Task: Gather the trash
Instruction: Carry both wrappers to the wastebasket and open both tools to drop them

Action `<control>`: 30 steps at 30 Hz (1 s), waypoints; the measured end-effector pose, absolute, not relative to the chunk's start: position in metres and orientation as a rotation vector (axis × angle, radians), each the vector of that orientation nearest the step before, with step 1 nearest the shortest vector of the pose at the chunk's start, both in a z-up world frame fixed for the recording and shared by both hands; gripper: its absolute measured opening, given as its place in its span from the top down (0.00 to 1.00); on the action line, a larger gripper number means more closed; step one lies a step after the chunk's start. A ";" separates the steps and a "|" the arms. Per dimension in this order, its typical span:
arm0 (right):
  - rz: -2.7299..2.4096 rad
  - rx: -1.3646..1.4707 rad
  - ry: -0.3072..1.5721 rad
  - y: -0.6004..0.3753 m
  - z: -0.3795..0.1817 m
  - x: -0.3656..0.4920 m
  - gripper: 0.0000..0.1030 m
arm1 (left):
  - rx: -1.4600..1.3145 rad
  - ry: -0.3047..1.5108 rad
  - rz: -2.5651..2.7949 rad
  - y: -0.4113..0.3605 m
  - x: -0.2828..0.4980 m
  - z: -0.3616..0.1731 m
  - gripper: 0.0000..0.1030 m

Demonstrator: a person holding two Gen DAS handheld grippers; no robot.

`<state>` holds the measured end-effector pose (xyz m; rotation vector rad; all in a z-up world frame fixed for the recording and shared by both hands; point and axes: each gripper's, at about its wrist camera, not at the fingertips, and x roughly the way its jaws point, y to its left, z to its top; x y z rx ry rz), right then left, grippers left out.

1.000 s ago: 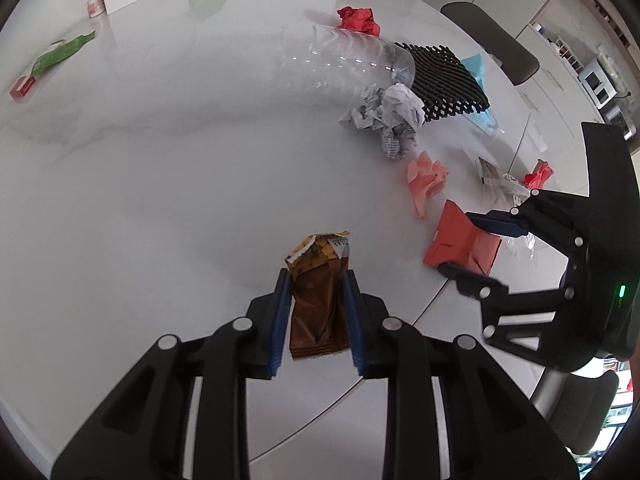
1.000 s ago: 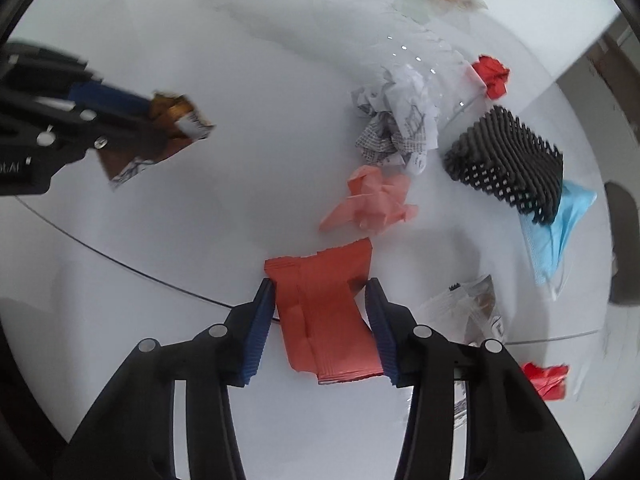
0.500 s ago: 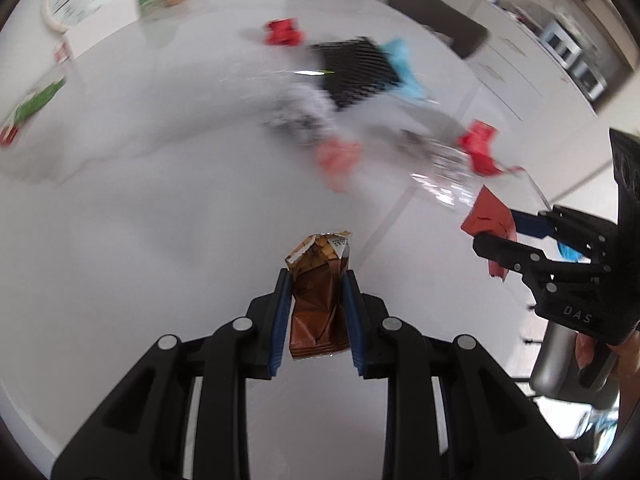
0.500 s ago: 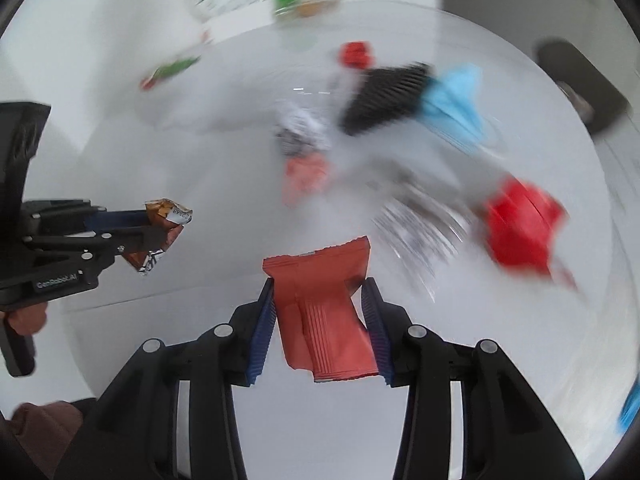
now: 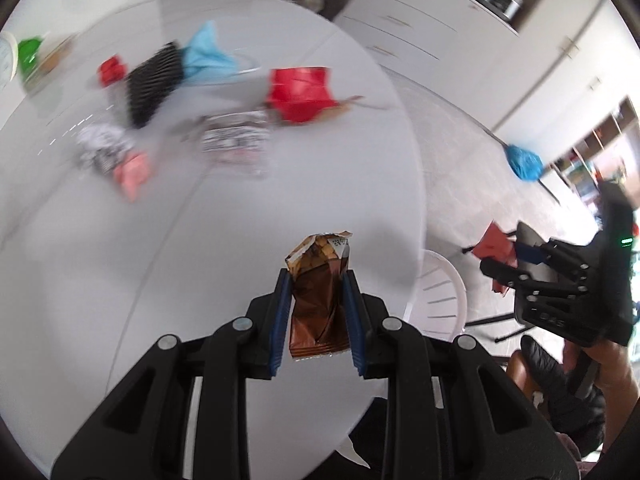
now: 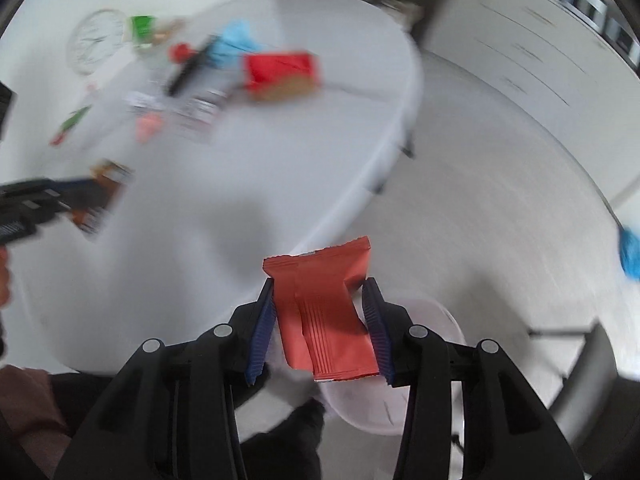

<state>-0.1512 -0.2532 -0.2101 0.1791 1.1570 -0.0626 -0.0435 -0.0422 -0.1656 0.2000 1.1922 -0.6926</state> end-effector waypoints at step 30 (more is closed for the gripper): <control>-0.464 0.401 1.131 -0.396 -0.253 -0.289 0.05 | 0.486 1.359 -1.092 -0.259 -0.173 -0.236 0.21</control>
